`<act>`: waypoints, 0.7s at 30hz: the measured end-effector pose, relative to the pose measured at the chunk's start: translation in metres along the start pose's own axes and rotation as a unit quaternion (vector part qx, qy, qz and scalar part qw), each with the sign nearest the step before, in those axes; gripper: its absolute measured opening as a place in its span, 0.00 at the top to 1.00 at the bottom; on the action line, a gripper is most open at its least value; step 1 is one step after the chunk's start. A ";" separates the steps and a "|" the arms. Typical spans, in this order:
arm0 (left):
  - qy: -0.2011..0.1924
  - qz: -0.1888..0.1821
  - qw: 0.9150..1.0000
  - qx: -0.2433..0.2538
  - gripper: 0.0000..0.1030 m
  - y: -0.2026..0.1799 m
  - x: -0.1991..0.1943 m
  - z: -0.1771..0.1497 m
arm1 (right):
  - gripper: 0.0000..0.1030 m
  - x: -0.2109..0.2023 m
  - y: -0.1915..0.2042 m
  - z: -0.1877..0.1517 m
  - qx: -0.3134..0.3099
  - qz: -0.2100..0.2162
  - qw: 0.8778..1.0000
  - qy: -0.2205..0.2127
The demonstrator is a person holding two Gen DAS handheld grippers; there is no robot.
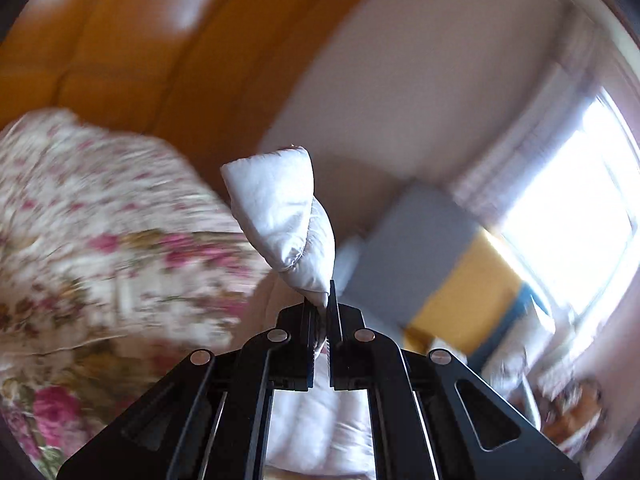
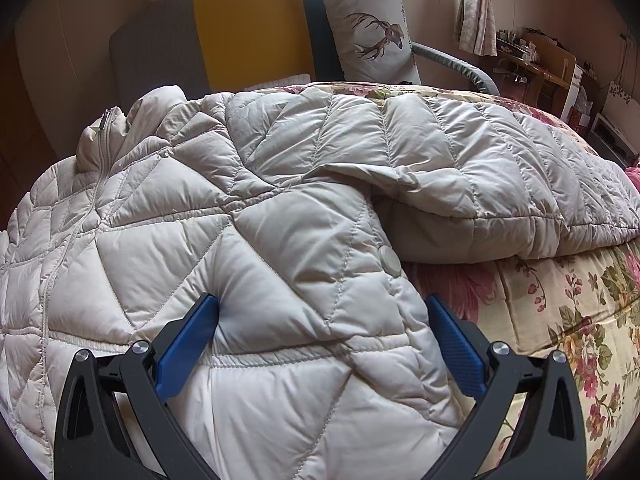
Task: Fold large clothes
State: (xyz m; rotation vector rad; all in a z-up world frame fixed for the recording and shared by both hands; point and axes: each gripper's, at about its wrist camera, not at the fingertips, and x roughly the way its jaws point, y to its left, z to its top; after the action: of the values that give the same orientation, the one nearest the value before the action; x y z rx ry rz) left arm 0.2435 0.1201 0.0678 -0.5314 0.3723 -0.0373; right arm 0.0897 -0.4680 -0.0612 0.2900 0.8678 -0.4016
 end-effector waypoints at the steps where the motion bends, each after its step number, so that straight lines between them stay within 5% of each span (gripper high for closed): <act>1: 0.003 -0.009 1.000 0.021 0.97 -0.016 0.002 -0.004 | 0.02 0.000 0.000 0.000 0.000 0.000 1.000 0.000; 12: 0.075 -0.071 0.982 0.160 0.97 -0.142 0.026 -0.099 | 0.02 0.001 0.000 0.000 0.002 0.003 1.000 0.000; 21: 0.165 -0.075 0.943 0.280 0.97 -0.198 0.066 -0.192 | 0.02 0.000 0.000 0.000 0.003 0.004 1.000 0.000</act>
State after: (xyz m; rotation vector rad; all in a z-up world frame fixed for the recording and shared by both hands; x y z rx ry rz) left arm 0.2485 -0.1534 -0.0084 0.0179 0.6206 -0.3742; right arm 0.0896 -0.4683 -0.0618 0.2980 0.8652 -0.3975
